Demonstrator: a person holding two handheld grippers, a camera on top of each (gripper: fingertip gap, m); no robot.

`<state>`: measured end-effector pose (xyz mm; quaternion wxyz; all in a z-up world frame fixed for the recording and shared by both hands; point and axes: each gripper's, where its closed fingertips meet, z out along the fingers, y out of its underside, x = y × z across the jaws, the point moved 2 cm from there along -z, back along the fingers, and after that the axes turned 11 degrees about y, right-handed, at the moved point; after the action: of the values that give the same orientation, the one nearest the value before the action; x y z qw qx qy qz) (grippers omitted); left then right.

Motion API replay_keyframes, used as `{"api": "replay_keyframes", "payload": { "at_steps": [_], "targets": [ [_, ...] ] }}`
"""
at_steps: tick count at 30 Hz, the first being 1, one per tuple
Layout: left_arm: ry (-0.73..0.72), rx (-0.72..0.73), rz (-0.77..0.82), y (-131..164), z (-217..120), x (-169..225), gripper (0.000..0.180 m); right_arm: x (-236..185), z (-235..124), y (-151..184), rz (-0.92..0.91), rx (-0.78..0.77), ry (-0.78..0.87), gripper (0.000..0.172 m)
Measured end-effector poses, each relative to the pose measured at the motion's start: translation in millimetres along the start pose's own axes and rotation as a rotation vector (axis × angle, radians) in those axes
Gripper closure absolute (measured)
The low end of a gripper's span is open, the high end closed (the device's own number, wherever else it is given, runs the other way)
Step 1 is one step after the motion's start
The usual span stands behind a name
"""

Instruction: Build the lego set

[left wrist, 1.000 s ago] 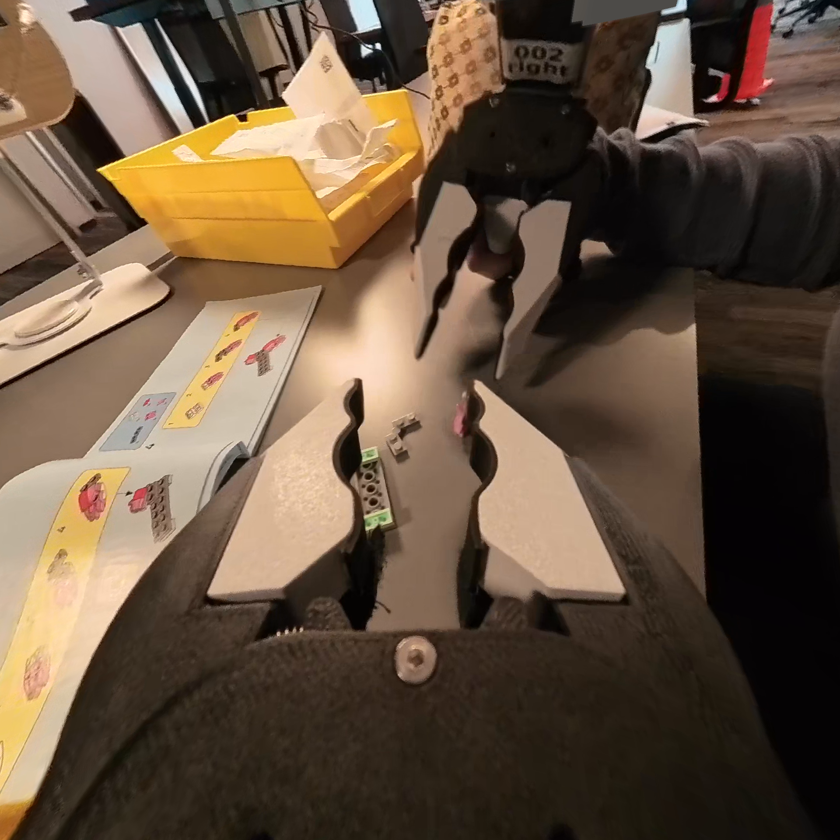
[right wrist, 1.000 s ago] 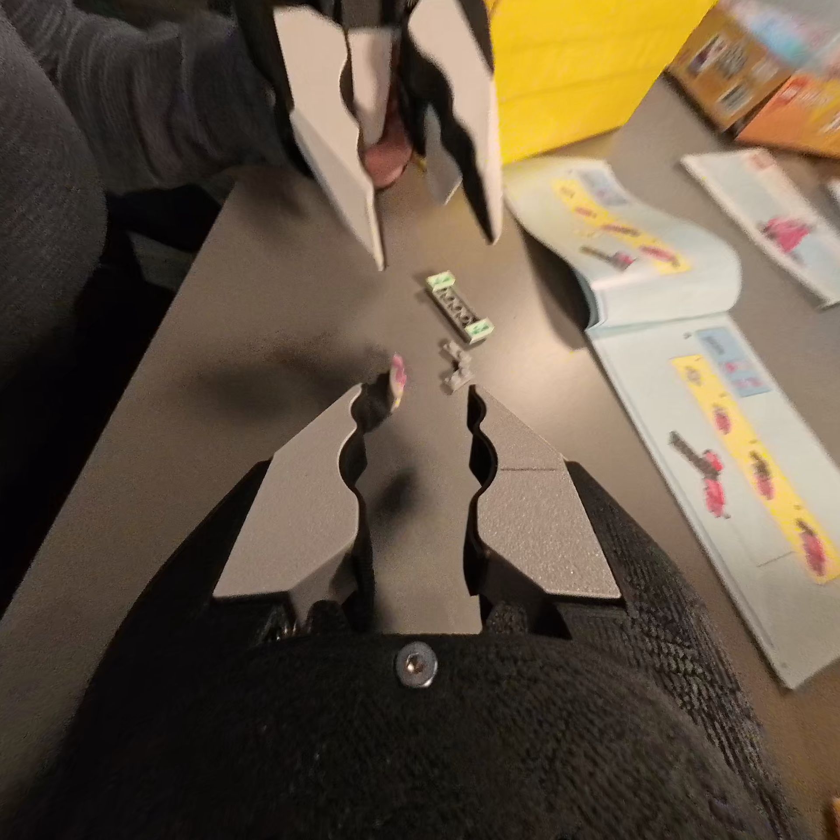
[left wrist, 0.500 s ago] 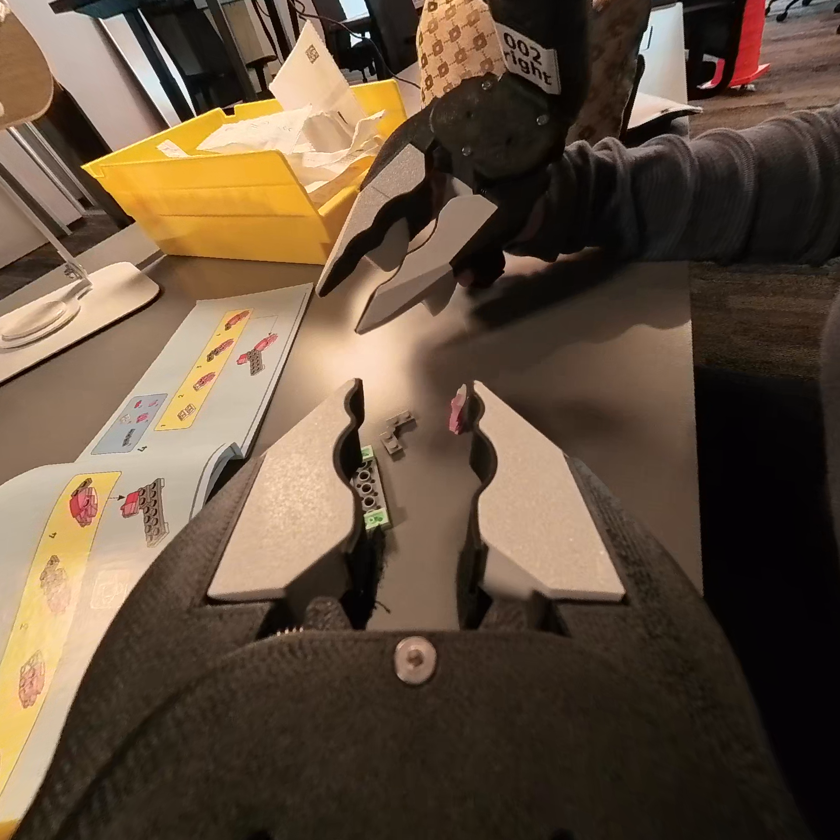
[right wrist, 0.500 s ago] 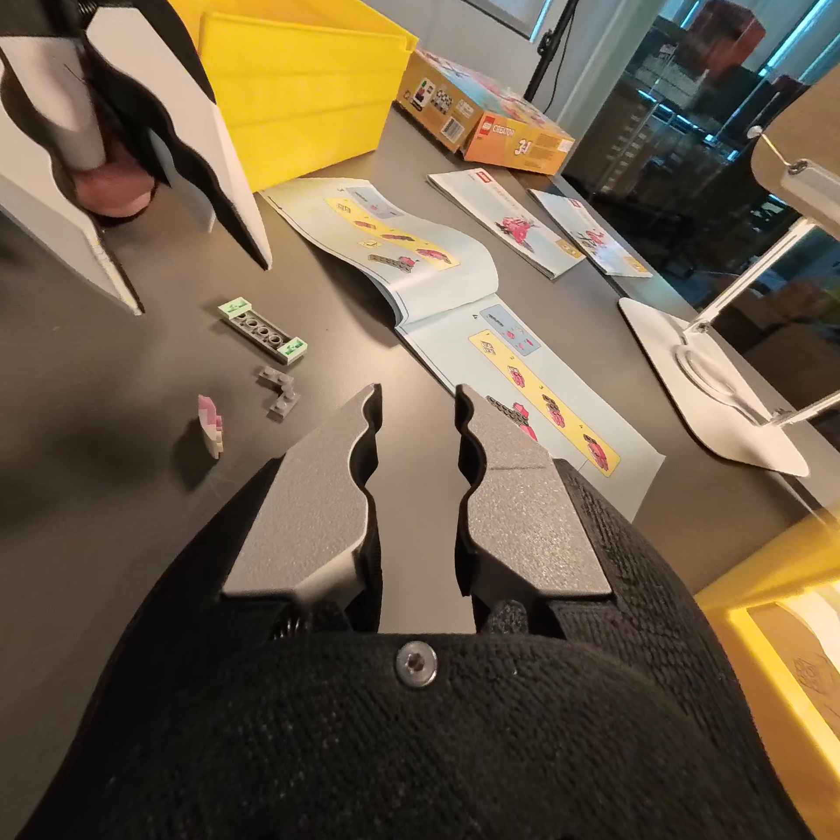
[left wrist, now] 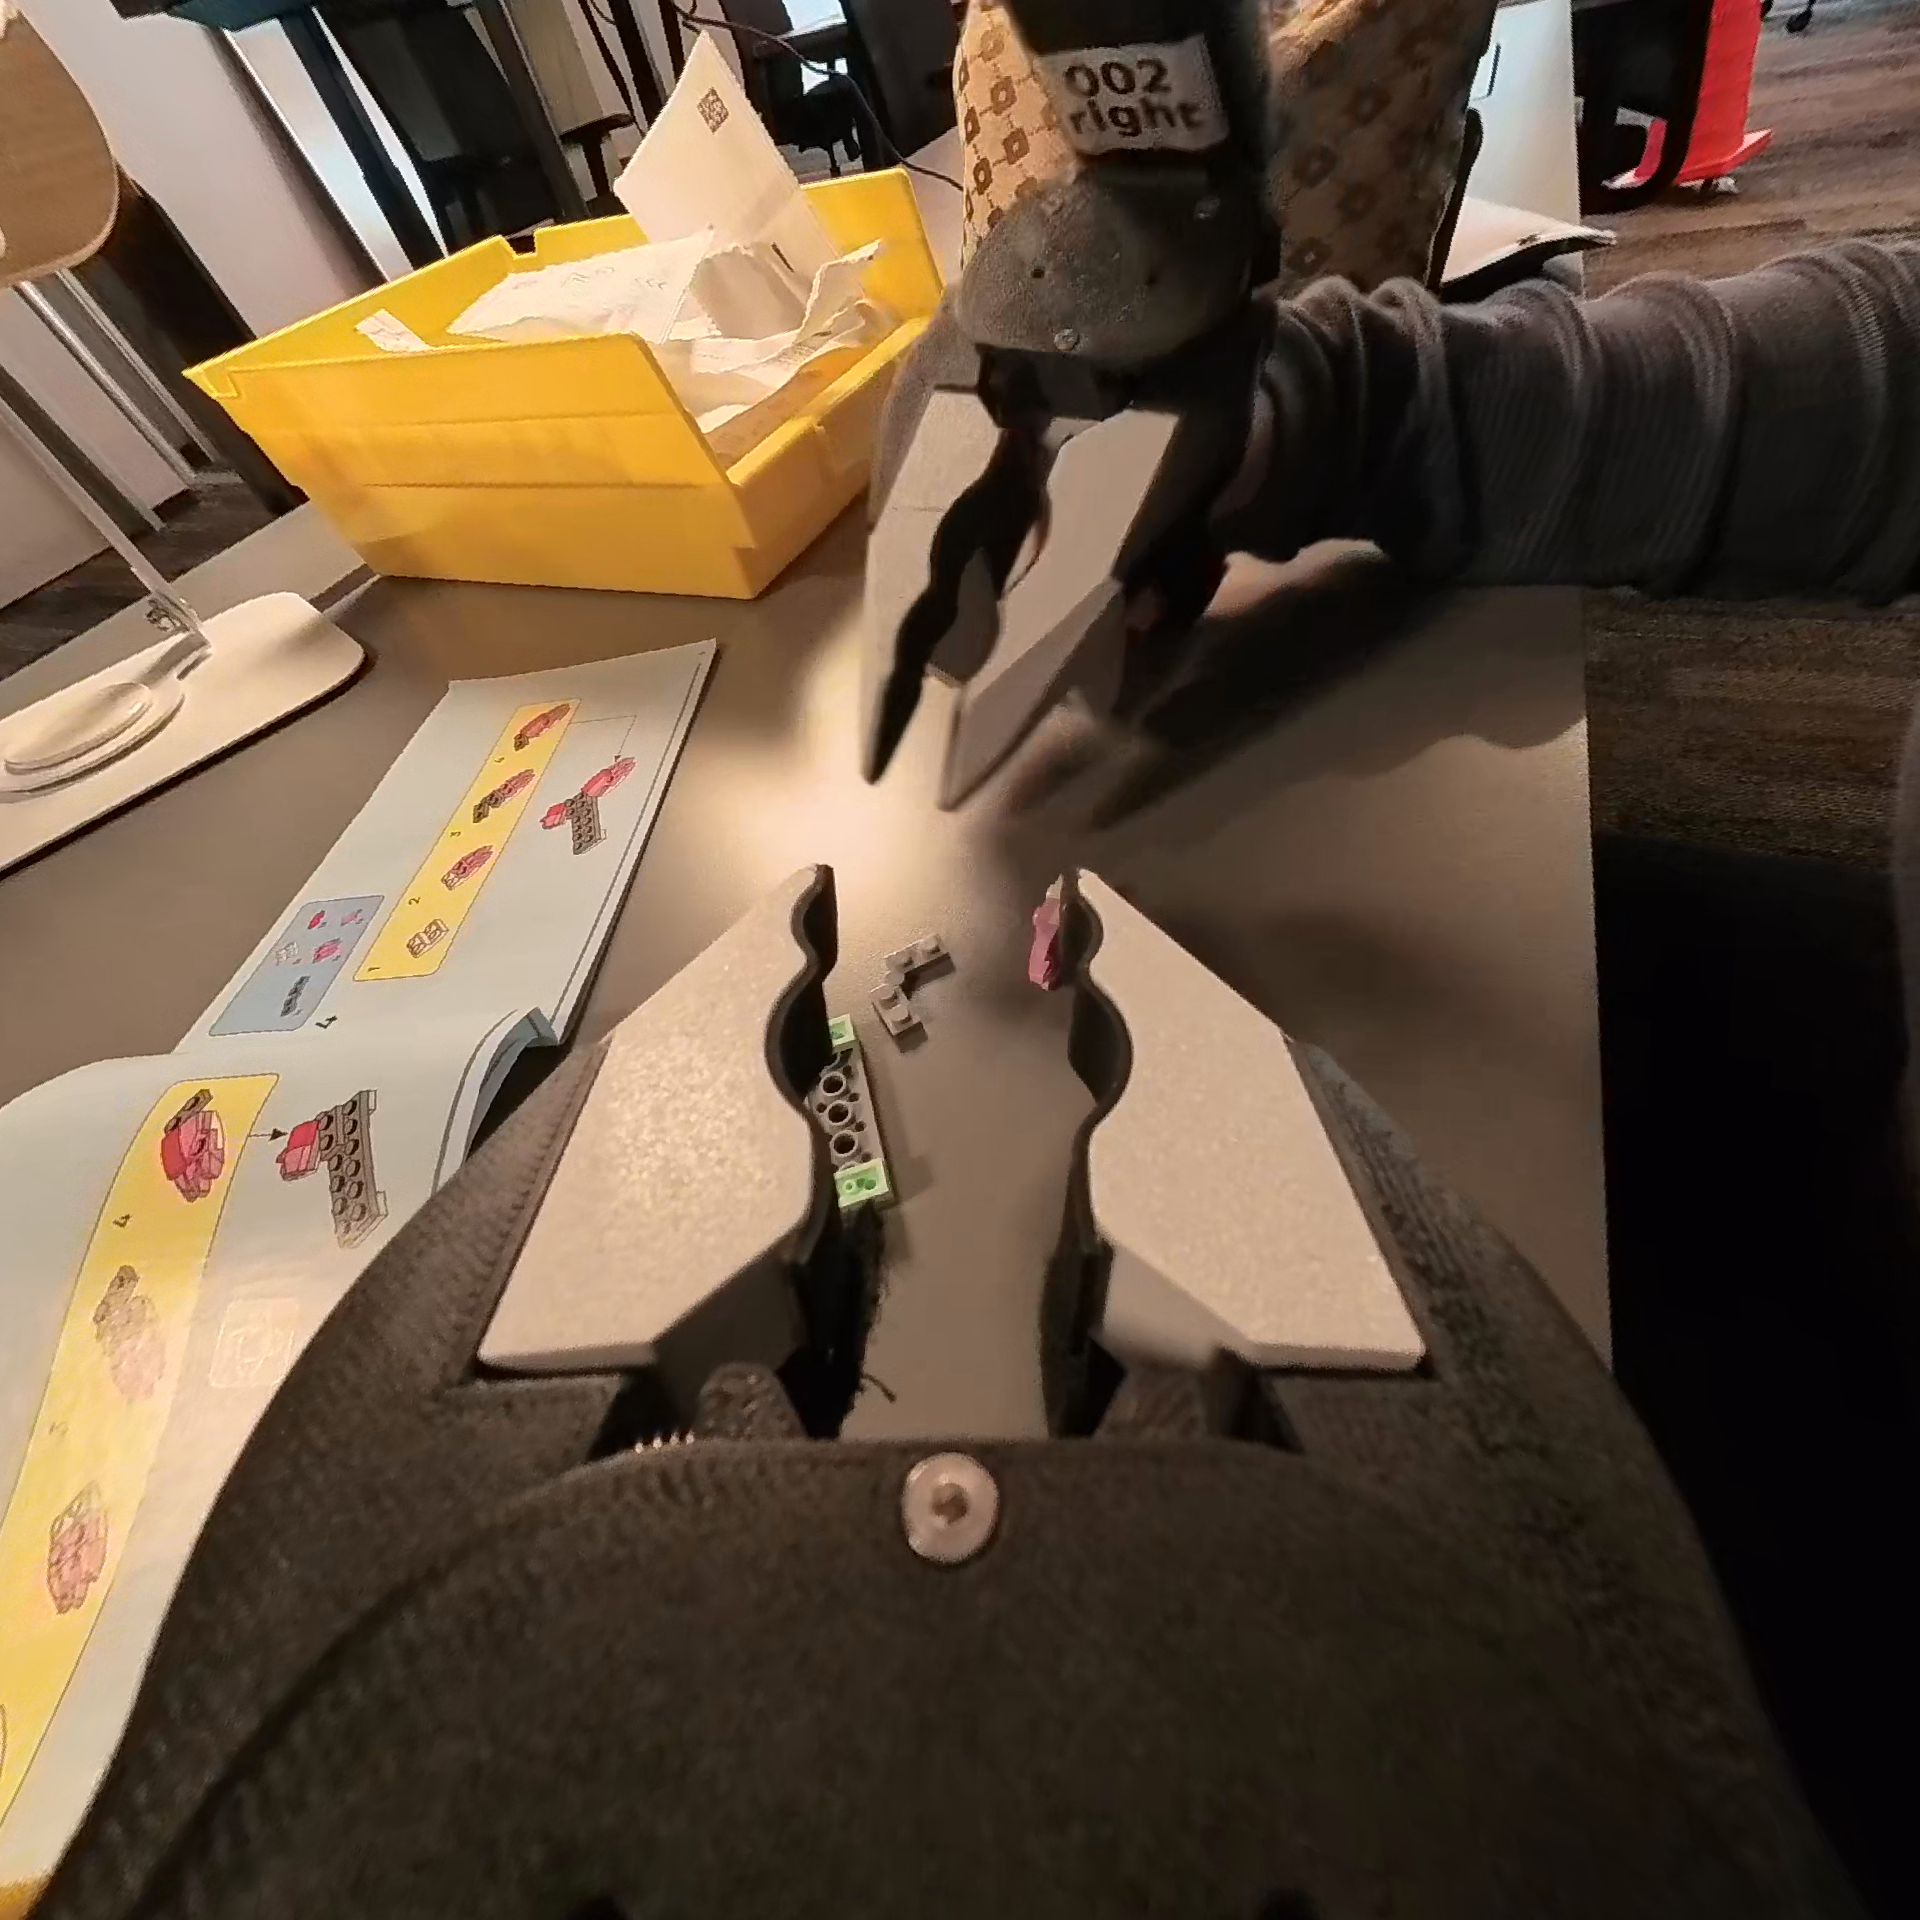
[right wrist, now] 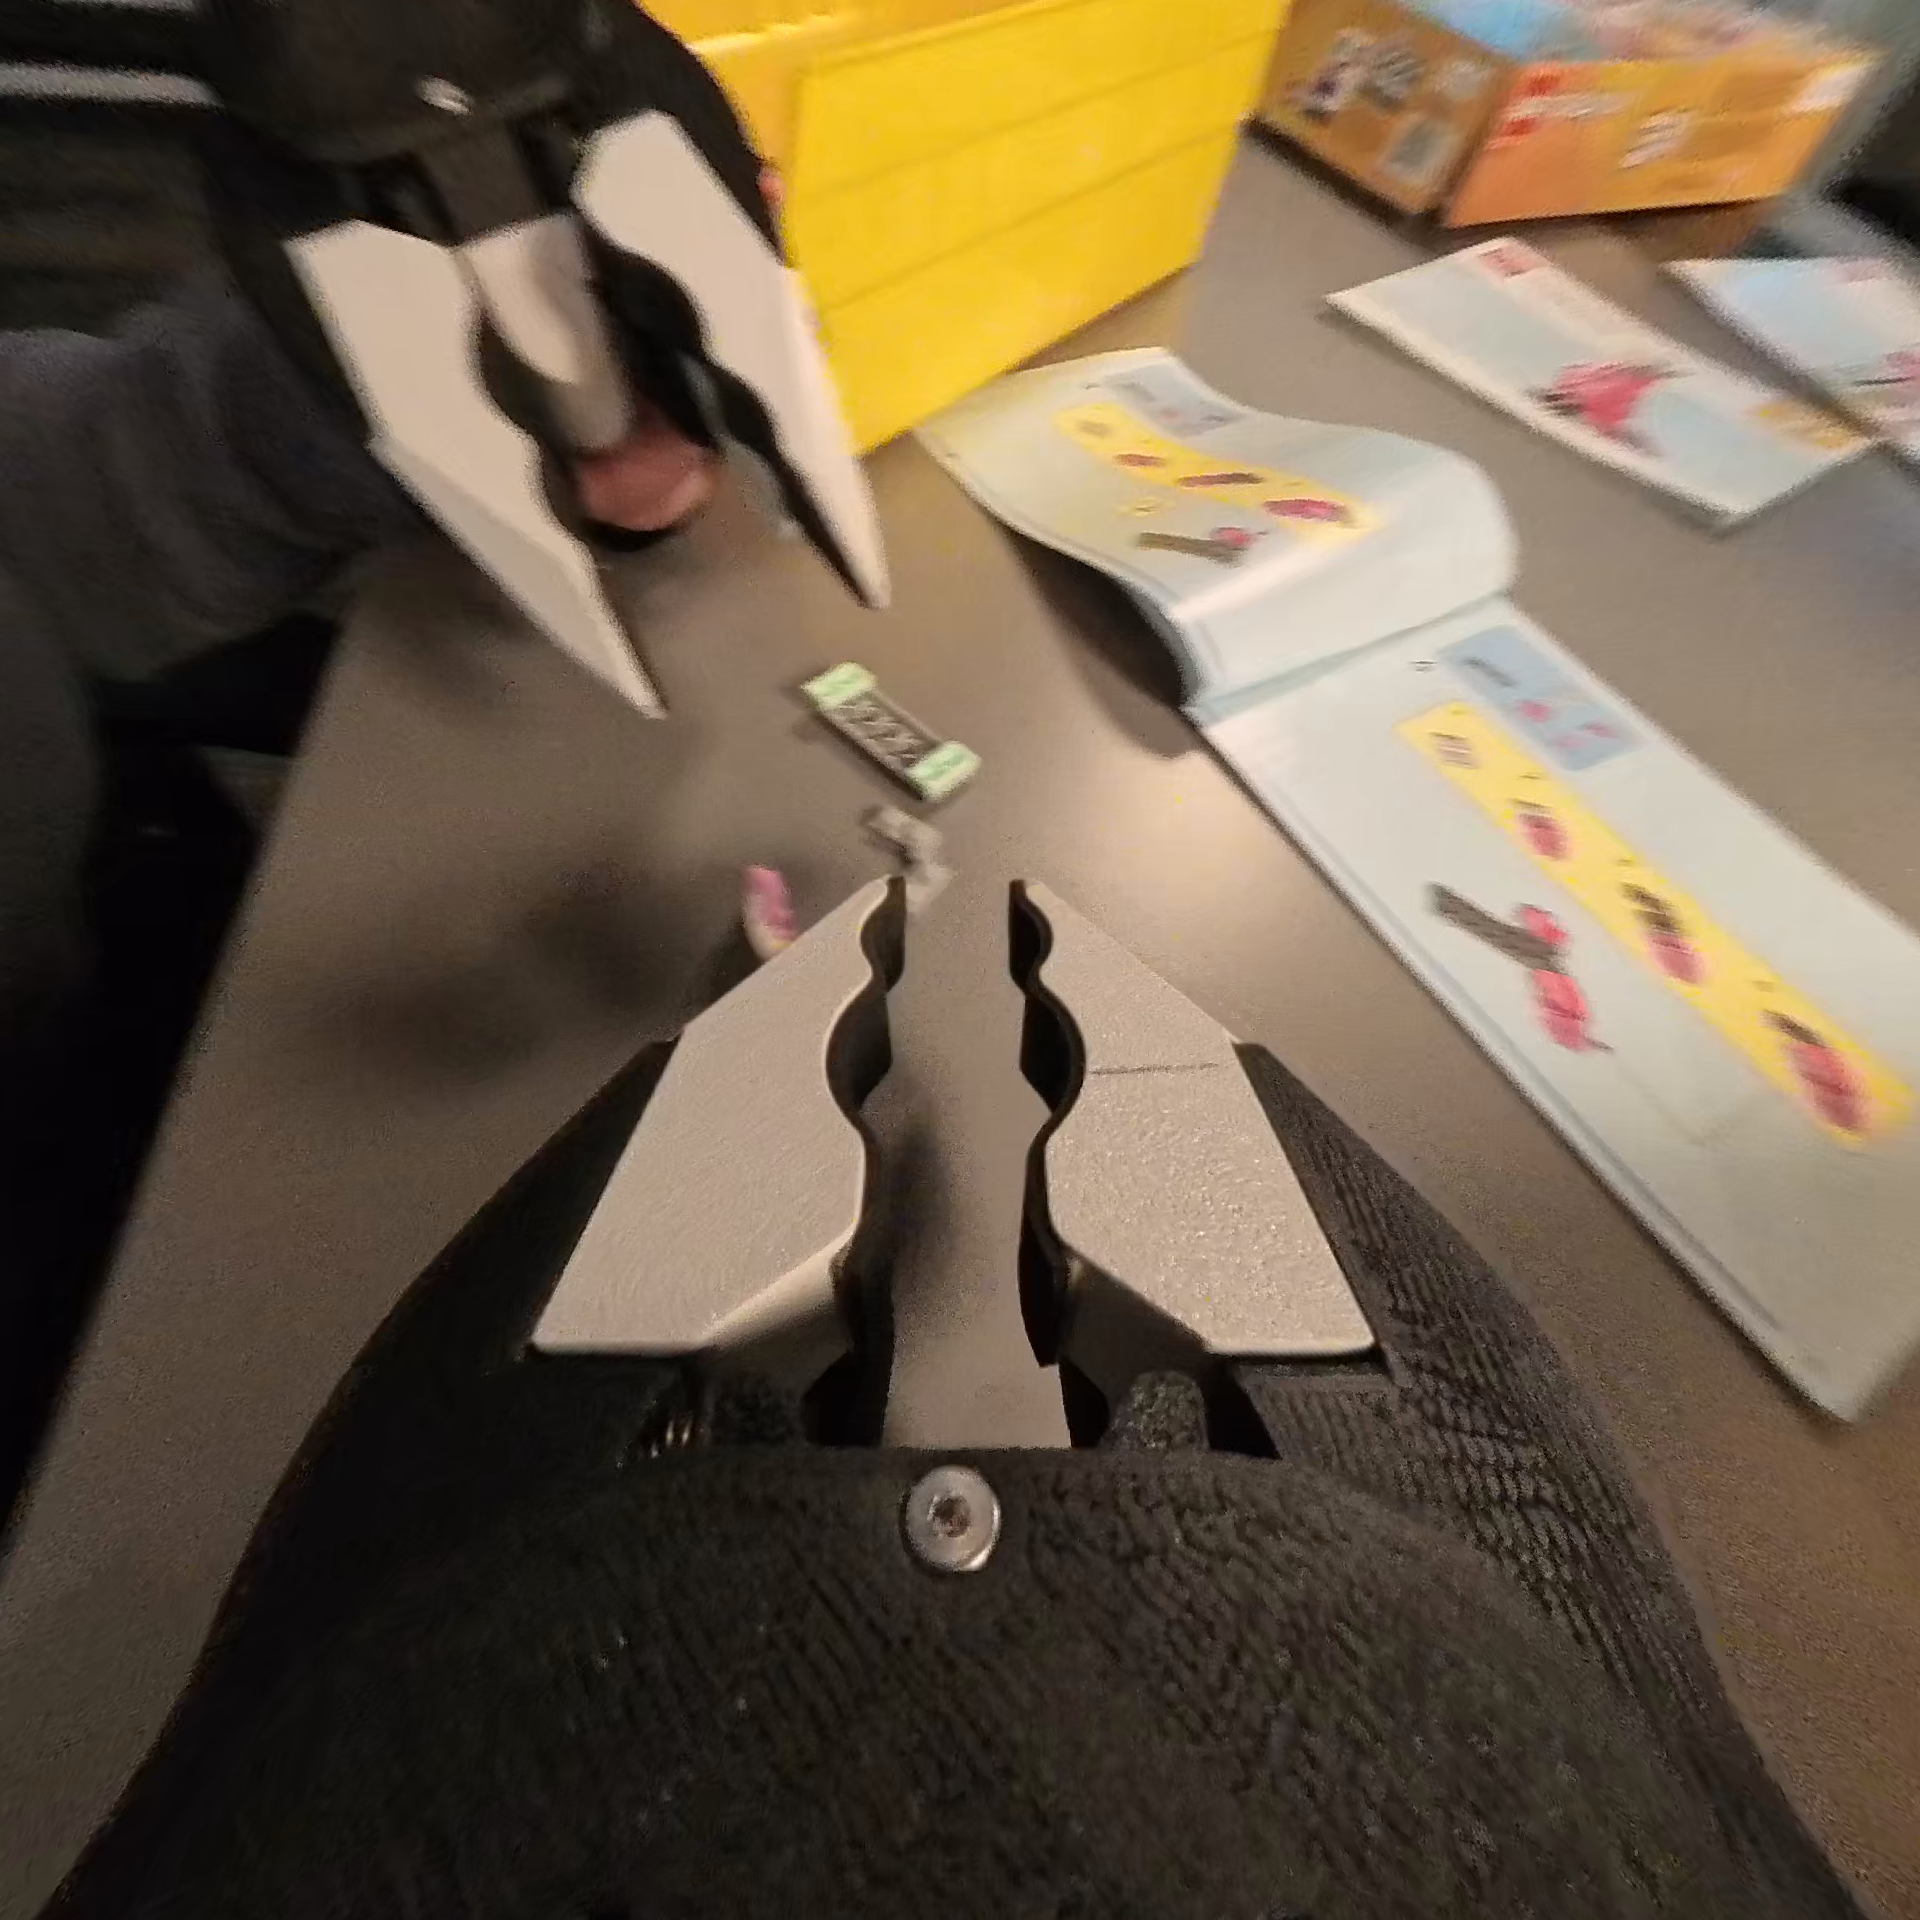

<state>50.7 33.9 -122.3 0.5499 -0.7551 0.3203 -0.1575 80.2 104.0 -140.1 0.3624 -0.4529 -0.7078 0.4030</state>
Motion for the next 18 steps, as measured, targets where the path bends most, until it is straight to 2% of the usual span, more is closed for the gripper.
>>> {"api": "replay_keyframes", "payload": {
  "at_steps": [3, 5, 12, 14, 18],
  "targets": [
    [0.000, 0.002, 0.001, -0.2, -0.1, 0.1, 0.139, -29.7, -9.4, -6.9, 0.073, 0.036, -0.244, 0.148],
    [0.001, 0.002, 0.002, -0.2, -0.2, 0.3, 0.139, -37.4, -9.6, -5.3, 0.060, 0.018, -0.288, 0.146],
    [0.000, 0.001, 0.007, -0.2, 0.1, 0.7, 0.139, -44.5, 3.0, 14.3, -0.101, -0.123, -0.222, 0.159],
    [-0.004, 0.002, 0.007, -0.3, -0.1, 0.3, 0.139, -45.0, 3.7, 15.4, -0.130, -0.125, -0.210, 0.168],
    [-0.017, 0.014, 0.010, -1.5, -1.4, -0.6, 0.138, -44.4, 5.6, 14.5, -0.263, -0.084, -0.149, 0.169]
  ]
}}
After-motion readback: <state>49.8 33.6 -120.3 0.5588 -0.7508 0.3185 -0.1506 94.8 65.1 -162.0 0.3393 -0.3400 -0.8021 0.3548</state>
